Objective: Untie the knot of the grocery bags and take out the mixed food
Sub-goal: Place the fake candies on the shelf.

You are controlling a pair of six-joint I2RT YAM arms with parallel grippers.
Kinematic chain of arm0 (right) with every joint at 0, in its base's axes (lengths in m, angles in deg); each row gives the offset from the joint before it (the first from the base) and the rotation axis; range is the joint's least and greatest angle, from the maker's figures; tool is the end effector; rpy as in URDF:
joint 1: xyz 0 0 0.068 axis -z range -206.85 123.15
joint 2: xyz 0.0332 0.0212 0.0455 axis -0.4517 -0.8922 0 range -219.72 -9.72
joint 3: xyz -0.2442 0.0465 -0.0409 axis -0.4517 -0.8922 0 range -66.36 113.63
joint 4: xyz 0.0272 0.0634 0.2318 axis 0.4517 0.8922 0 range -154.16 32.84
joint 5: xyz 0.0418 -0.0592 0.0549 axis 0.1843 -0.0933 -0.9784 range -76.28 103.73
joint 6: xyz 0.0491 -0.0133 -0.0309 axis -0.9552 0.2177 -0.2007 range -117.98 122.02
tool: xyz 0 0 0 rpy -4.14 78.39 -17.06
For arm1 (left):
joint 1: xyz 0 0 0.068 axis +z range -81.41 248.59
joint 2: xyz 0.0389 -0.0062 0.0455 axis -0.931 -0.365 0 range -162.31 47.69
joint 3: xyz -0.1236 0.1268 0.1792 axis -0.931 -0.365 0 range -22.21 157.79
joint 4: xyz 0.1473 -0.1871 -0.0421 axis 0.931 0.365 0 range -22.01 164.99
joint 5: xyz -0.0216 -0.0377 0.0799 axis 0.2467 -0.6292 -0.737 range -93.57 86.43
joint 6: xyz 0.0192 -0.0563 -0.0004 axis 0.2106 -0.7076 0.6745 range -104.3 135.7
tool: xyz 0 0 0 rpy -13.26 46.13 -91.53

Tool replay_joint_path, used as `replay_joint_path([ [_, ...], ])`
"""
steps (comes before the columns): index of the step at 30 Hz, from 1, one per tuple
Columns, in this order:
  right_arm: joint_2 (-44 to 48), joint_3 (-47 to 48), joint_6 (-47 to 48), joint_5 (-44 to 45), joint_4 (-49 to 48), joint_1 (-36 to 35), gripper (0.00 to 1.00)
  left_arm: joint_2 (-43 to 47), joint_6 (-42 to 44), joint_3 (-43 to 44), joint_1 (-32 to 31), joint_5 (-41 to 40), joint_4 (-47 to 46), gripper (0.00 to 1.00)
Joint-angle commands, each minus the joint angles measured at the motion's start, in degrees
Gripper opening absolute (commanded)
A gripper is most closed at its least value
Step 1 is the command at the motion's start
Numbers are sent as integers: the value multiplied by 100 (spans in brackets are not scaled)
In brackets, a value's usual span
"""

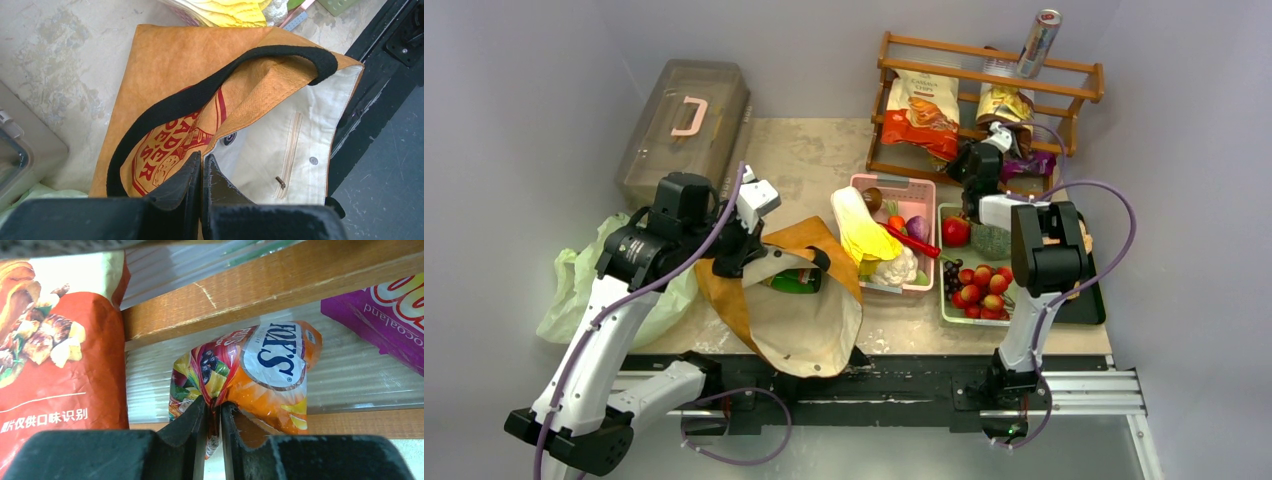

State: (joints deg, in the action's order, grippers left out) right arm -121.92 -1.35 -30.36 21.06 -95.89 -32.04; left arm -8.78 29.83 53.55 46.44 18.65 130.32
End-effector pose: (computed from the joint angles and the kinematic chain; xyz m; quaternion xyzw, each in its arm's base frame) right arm 0.4196 0.0325 0.1831 0.2243 0.7628 0.1464 0.5886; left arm 0.1432 -0.0759 0.3681 0.3532 0.8313 -0.2037 0.3777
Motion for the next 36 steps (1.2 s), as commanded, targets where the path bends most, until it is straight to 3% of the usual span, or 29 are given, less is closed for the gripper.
replay_joint_path([
  [1,-159,117,-119,128,-473,17,14,-14,90,210,49,-203,99,0],
  [5,-302,221,-158,192,-491,14,15,-13,74,215,44,-208,134,0],
  [6,396,245,-207,271,-480,18,15,-18,73,211,44,-218,145,0],
  [7,-272,267,-272,330,-466,13,15,-10,70,210,44,-230,160,0],
  [15,-357,194,-743,207,-376,-9,50,56,91,195,44,-281,239,0],
  [18,-85,-68,-753,129,-366,-32,58,57,61,172,44,-246,183,0],
  [31,957,-1130,-824,0,-370,-58,61,70,-42,26,44,-51,-7,0],
  [36,1449,-1454,-820,-248,-245,-58,56,122,-14,-15,44,-12,-10,0],
])
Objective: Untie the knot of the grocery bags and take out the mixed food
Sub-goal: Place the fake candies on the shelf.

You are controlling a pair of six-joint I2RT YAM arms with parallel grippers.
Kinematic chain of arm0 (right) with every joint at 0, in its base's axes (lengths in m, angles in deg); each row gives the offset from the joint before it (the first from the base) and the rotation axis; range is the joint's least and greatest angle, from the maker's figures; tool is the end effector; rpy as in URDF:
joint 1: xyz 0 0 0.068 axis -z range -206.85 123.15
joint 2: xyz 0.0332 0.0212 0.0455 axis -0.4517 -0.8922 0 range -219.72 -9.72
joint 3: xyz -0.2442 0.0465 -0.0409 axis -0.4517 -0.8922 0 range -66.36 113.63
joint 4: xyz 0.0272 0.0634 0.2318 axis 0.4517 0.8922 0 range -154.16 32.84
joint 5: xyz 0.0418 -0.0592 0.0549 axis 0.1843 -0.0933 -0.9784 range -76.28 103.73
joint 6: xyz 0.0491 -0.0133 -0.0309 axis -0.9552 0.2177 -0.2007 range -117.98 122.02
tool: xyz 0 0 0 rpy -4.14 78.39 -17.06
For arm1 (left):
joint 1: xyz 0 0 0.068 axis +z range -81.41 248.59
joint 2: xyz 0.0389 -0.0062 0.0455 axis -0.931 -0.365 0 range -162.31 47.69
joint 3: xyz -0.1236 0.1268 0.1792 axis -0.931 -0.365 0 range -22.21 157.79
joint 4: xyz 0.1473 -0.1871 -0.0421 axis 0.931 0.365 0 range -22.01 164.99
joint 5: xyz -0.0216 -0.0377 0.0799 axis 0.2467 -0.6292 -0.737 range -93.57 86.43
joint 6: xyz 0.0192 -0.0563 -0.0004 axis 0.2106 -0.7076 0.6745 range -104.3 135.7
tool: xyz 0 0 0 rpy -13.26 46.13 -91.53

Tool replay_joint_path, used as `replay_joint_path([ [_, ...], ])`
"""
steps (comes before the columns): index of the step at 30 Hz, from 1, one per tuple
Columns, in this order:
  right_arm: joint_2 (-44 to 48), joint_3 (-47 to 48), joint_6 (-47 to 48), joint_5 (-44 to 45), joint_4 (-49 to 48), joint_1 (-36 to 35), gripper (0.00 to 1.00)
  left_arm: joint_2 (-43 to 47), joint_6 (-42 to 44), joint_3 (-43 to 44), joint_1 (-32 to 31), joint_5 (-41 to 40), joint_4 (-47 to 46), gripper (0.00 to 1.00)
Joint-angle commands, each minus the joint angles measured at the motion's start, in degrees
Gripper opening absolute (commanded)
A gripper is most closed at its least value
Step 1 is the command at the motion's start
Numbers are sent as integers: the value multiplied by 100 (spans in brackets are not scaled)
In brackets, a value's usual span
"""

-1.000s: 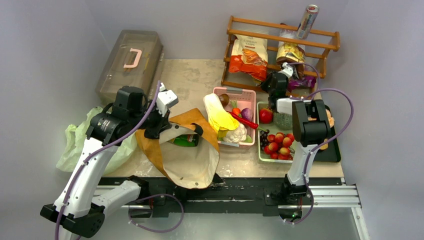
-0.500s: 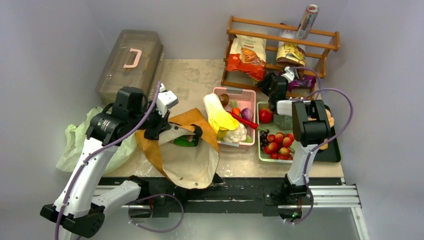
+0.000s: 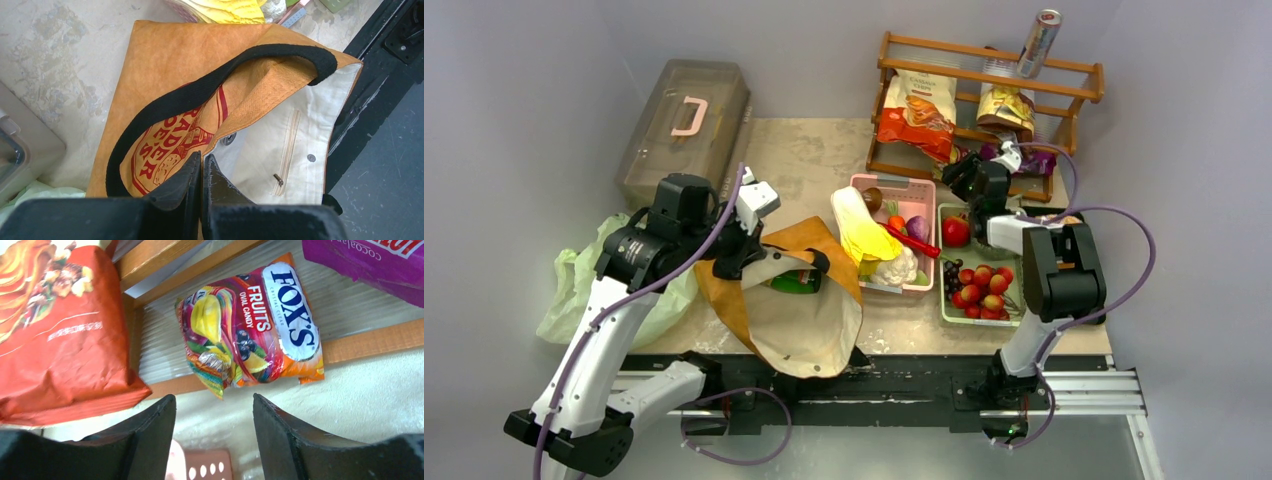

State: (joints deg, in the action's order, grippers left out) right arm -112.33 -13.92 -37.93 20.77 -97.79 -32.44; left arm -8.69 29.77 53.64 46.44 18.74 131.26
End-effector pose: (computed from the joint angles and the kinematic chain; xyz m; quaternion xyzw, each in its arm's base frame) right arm 0.3736 0.0312 0.1830 0.2714 0.7534 0.1856 0.5695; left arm 0.1415 -0.0753 0.3674 0.3527 0.8341 -0.2046 0.3715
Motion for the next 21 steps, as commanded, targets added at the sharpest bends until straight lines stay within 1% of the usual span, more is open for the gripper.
replay_joint_path([
  [1,609,-263,-78,-310,-14,-19,54,124,-9,-41,44,-8,-112,0],
  [5,1048,-493,-96,-839,119,-21,49,157,-33,-100,44,53,-151,0],
  [8,1381,-689,-32,-1286,268,-21,50,163,-47,-118,44,80,-198,0],
  [11,1700,-933,321,-1835,360,-40,49,141,-79,-119,44,123,-263,0],
  [15,2292,-1240,906,-2350,543,-121,49,103,-114,-107,44,149,-295,0],
  [18,2869,-1232,1531,-2819,862,-262,49,77,-127,-115,44,194,-281,0],
  [20,3326,-1044,2348,-3100,1508,-547,50,53,-180,-110,64,188,-279,0],
  [21,3548,-927,2966,-3259,1851,-719,51,33,-208,-107,88,222,-284,0],
])
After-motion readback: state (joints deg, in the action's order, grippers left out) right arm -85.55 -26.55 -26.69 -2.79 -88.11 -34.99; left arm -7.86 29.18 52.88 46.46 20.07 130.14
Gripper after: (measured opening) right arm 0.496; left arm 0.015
